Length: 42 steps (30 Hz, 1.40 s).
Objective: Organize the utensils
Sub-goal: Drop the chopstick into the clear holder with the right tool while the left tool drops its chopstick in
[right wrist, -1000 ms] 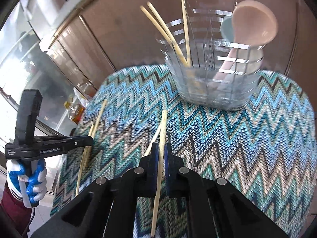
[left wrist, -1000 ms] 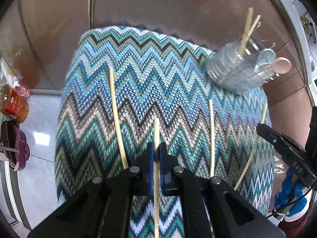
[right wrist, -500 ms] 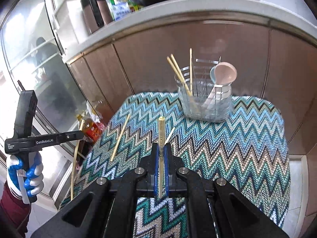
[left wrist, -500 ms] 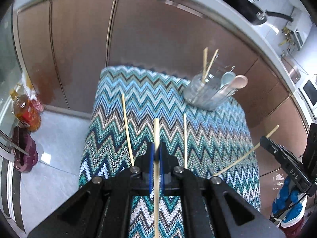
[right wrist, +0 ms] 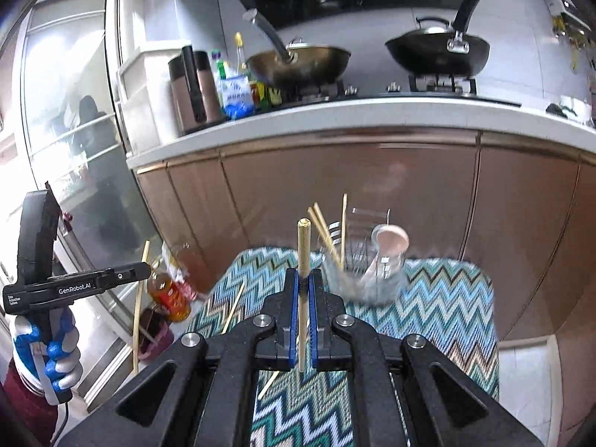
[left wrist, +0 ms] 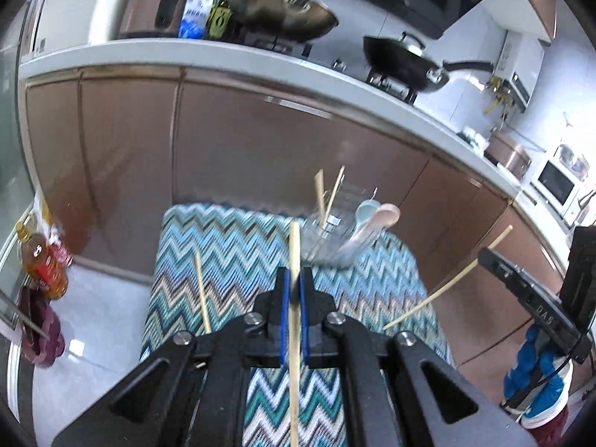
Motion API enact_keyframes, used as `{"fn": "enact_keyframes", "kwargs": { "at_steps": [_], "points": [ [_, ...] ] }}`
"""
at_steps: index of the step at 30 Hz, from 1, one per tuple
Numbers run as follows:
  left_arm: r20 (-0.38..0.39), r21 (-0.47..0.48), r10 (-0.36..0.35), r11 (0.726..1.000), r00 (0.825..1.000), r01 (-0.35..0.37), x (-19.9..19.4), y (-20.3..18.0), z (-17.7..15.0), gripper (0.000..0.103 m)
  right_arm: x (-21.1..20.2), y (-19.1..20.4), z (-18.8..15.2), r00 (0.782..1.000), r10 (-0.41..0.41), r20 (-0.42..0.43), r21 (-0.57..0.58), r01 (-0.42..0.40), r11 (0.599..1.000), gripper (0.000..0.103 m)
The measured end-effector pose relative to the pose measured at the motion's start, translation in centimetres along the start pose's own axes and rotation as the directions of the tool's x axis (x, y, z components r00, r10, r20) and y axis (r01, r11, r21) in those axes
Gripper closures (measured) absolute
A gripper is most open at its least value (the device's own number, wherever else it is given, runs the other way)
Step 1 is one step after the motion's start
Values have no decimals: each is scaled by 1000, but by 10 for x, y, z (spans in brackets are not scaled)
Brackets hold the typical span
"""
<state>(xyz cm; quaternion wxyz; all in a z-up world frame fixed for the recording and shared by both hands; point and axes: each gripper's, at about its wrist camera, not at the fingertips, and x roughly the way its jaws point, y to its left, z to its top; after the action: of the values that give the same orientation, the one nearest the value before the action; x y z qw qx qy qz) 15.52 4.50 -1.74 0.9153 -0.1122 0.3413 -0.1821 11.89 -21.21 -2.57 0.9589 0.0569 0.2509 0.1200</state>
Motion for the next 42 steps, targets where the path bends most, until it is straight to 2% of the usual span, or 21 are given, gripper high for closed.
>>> {"fn": "enact_keyframes", "kwargs": {
  "at_steps": [7,12,15,20,28,34,38,39,40,42],
  "points": [
    [128,6,-62,998,990,61,18,-29,52,98,5,-16,38,992,-51,119,-39,56,998,98],
    [235,-1,-88,996,968,90,45,-52,95,98,23,-33,67,981,-59,185,-42,68,997,98],
    [292,-14,-94,995,952,102,62,-62,115,98,41,-43,79,976,-71,206,-53,83,995,98],
    [353,-42,-88,993,931,110,107,-74,137,98,81,-58,85,981,-75,178,-73,89,993,98],
    [379,-39,-48,997,924,68,180,-80,139,98,133,-76,74,988,-86,126,-86,98,992,98],
    [386,-52,6,999,923,15,225,-74,123,98,163,-83,59,991,-99,92,-109,109,988,98],
    [357,-48,3,999,934,15,242,-67,111,95,176,-88,45,993,-105,48,-104,110,989,98],
    [353,-45,3,999,935,13,243,-65,109,91,177,-89,42,993,-106,42,-100,110,989,96],
    [350,-48,2,999,937,16,242,-63,108,82,176,-90,40,993,-110,40,-96,114,989,95],
    [350,-60,3,998,937,19,235,-59,107,71,172,-92,39,993,-109,46,-85,113,990,86]
  ]
}}
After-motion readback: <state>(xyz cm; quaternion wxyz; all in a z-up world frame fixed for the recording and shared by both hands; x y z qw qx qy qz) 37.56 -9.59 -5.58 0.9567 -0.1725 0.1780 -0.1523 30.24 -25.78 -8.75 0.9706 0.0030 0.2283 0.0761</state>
